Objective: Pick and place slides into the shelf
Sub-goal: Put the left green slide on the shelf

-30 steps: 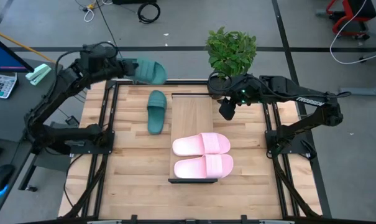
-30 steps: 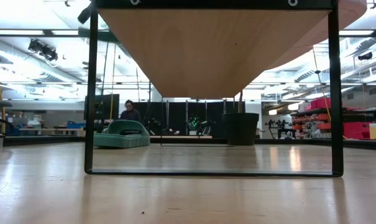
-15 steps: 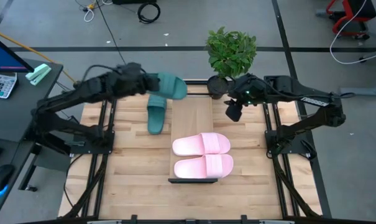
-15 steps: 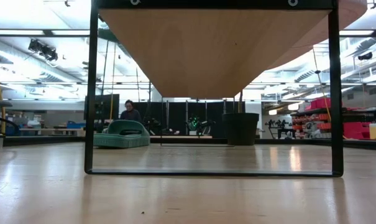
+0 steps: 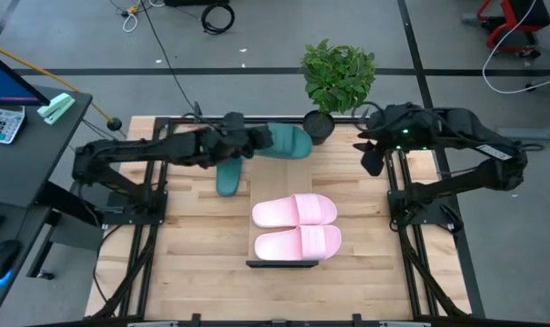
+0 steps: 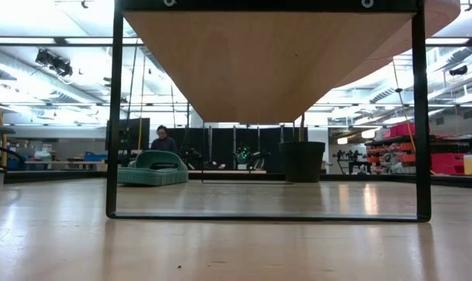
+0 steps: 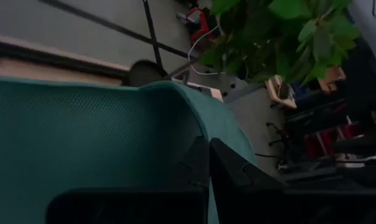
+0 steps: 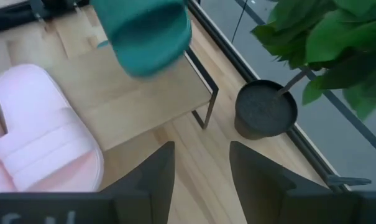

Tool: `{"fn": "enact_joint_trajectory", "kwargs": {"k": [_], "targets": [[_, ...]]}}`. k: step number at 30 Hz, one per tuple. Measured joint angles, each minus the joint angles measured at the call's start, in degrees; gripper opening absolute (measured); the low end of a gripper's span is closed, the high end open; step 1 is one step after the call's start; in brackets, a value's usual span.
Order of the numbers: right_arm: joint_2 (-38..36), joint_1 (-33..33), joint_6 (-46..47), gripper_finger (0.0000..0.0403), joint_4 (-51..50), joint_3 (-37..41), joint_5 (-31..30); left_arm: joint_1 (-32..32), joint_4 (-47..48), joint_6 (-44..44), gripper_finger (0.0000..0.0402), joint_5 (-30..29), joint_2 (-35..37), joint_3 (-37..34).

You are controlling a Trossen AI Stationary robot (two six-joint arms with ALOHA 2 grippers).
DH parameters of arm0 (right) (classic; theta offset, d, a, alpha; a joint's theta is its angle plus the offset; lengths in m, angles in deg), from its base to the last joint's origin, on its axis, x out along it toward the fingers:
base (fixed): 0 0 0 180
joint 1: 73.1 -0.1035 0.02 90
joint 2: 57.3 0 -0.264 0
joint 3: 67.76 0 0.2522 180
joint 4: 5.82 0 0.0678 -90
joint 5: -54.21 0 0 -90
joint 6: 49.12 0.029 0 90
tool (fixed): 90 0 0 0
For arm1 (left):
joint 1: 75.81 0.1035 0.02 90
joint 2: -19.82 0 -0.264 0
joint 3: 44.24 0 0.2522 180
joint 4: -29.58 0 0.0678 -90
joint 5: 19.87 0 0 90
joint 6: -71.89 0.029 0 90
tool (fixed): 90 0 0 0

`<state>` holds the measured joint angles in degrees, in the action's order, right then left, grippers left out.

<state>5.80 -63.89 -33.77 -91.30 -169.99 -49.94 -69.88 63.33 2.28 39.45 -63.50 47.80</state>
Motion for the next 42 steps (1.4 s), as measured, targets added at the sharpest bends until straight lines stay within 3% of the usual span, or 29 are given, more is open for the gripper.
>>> {"fn": "enact_joint_trajectory", "kwargs": {"k": [16, 42], "targets": [[-2.98, -0.02, -4.53, 0.0158, -1.97, -0.02, 0.07, -2.05, -7.5, -13.71, 0.0004, -4.53, -8.27, -0.04], [-2.79, 0.02, -3.79, 0.0158, -1.68, -0.02, 0.04, -1.88, -7.96, -14.59, 0.0004, -2.45, -12.37, -0.07]]}}
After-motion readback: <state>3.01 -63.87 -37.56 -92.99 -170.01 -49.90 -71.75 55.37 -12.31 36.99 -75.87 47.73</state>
